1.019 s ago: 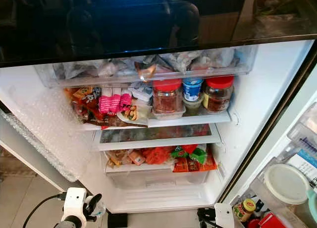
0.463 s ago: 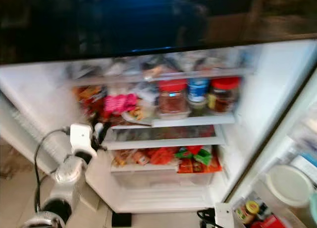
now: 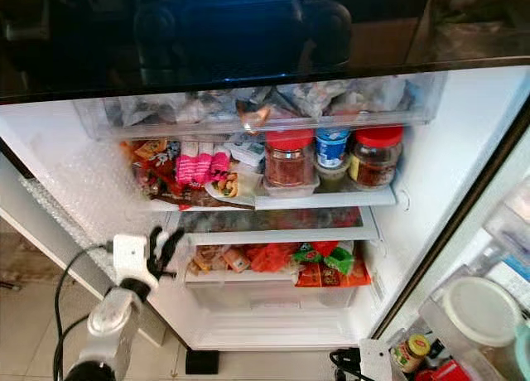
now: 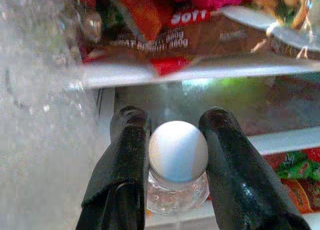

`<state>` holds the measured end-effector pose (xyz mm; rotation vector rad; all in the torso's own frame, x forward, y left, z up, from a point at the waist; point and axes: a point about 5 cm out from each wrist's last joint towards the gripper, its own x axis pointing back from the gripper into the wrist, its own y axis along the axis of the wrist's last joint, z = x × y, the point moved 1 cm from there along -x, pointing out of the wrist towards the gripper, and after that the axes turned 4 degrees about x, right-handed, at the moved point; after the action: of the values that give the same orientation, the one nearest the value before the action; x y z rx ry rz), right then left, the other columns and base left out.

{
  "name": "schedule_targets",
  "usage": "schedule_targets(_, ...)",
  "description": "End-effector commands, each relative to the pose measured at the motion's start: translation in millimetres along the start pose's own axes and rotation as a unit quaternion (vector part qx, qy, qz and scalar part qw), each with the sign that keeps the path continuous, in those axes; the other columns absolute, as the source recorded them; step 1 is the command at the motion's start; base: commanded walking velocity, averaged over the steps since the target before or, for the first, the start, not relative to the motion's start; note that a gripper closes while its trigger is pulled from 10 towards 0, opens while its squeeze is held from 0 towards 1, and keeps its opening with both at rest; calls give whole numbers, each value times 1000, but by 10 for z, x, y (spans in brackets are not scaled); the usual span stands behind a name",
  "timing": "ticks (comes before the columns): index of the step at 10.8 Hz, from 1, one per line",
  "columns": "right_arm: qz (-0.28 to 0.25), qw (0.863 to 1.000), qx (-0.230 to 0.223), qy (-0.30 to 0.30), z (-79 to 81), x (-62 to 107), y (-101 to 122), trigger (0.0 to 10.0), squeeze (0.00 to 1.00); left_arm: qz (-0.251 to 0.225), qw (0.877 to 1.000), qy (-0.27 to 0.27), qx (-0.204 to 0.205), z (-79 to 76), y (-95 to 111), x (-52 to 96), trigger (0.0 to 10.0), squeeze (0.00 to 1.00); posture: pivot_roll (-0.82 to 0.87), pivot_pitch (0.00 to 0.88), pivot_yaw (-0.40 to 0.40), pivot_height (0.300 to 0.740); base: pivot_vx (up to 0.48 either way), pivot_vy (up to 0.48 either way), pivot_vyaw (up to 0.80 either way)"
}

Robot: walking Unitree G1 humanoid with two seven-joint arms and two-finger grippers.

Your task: Restocking fridge

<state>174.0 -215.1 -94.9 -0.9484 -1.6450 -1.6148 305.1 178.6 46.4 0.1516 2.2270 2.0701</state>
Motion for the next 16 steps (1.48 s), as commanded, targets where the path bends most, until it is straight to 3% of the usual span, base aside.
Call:
schedule_targets(1,5,1000,-2,1,17,-1,-17,10000,0,11,1000,11,15,36,-42,29,10000,0,32,0,68,740,0,0,0)
schedule_targets(2,4,1000,-1,1,15,-2,-10,10000,0,15,999,24,30,67,-46,29,10000,0,36,0,65,740,0,0,0)
schedule_targets(7,3,1000,16,5,19,-4,7,10000,0,16,999,18,29,42,6,-51,10000,0,39,0,65,721,0,0,0)
schedule_targets(8,3,999,35,11,20,-5,19,10000,0,16,999,19,29,41,8,-59,10000,0,41,0,64,701,0,0,0)
schedule_targets(10,1,992,125,32,29,-9,72,10000,0,16,999,20,31,28,18,-77,10000,0,41,0,62,691,0,0,0)
schedule_targets(15,14,987,157,21,5,-9,53,10000,0,16,999,17,30,15,34,-107,10000,0,38,0,62,691,0,0,0)
schedule_targets(16,16,988,152,25,13,-8,43,10000,0,14,999,17,31,20,48,-119,10000,0,40,0,63,671,0,0,0)
